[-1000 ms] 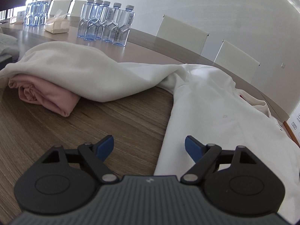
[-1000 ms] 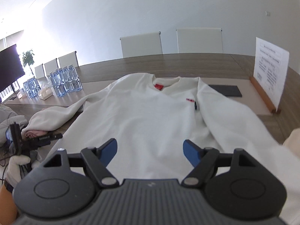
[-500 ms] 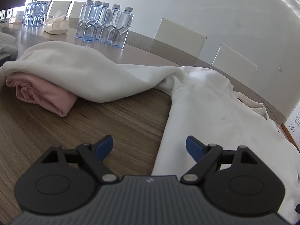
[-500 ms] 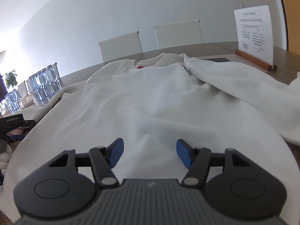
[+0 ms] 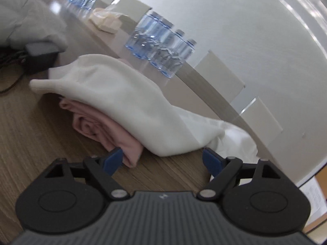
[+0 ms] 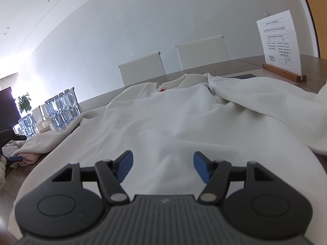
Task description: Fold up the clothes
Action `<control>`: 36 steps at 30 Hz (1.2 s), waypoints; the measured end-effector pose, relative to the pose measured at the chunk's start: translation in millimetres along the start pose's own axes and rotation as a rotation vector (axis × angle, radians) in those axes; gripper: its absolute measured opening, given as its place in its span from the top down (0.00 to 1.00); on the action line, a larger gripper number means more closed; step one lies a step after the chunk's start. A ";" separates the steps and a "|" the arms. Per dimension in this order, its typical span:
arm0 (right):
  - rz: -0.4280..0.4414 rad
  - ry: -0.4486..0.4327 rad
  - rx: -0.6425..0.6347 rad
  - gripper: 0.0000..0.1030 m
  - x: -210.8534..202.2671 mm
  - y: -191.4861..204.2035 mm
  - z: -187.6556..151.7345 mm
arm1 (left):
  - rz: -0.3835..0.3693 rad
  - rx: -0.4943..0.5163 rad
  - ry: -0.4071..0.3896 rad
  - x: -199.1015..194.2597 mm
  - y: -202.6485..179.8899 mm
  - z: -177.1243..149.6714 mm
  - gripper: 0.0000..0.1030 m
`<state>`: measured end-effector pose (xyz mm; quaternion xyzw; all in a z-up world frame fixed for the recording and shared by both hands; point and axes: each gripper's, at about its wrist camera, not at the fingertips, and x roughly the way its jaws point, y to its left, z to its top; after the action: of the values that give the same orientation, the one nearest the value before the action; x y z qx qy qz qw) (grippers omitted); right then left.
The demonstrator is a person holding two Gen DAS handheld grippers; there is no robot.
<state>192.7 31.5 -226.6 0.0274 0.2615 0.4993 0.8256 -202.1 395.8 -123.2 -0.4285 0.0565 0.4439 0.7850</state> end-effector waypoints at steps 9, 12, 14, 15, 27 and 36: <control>0.036 0.000 0.026 0.30 -1.5 -0.7 -0.7 | 0.083 -0.242 -0.087 -17.4 71.8 49.5 0.39; 0.045 0.003 0.032 0.29 -1.2 0.3 -1.3 | 0.106 -0.255 -0.073 -4.1 77.4 59.2 0.53; 0.051 0.005 0.037 0.29 -1.0 1.0 -1.7 | 0.136 -0.250 -0.081 -2.4 81.0 61.9 0.70; 0.054 0.006 0.039 0.29 -0.9 1.4 -1.9 | 0.145 -0.232 -0.092 -2.7 80.2 63.7 0.75; 0.074 0.021 0.065 0.29 2.9 4.5 -3.3 | 0.035 0.166 -0.336 -35.2 -81.4 104.6 0.95; 0.080 0.023 0.067 0.29 6.2 6.8 -3.8 | -0.377 0.537 -0.262 -48.4 -335.3 35.8 0.94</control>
<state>187.7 39.2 -230.3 0.0596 0.2861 0.5232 0.8005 8.3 310.3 130.7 -0.1492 -0.0101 0.3118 0.9383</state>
